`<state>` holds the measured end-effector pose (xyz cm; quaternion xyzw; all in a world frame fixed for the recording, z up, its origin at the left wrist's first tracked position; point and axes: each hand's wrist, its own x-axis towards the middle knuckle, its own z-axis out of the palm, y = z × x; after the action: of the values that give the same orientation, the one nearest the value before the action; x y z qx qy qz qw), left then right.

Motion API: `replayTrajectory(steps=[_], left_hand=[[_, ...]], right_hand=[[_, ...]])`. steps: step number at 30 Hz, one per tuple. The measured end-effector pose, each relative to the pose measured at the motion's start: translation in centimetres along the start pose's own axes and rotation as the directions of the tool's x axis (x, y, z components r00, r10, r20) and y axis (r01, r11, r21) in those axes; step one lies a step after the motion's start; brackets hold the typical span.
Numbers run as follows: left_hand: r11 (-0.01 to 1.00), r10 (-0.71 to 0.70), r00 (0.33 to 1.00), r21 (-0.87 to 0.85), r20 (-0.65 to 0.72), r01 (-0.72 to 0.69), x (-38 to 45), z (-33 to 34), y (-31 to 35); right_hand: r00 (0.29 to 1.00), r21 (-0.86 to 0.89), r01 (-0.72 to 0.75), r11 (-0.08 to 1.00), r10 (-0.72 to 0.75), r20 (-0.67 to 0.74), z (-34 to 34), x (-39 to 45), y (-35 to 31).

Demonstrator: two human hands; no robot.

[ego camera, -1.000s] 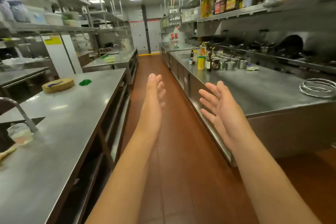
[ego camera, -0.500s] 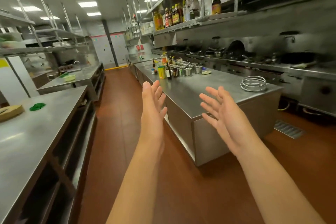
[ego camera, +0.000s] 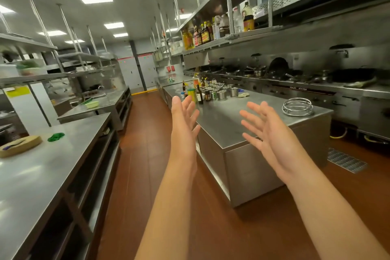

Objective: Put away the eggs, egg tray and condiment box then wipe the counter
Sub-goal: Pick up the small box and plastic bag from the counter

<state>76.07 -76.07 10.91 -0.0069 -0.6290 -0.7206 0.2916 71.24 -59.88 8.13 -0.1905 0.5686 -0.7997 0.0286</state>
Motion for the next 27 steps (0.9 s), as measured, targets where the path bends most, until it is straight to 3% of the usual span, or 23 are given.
replayTrajectory(steps=[27], left_hand=[[0.999,0.052,0.992,0.0,0.111,-0.053,1.1,6.9,0.4]], right_hand=[[0.988,0.049,0.135,0.99,-0.131,-0.079,-7.0,0.9,-5.3]])
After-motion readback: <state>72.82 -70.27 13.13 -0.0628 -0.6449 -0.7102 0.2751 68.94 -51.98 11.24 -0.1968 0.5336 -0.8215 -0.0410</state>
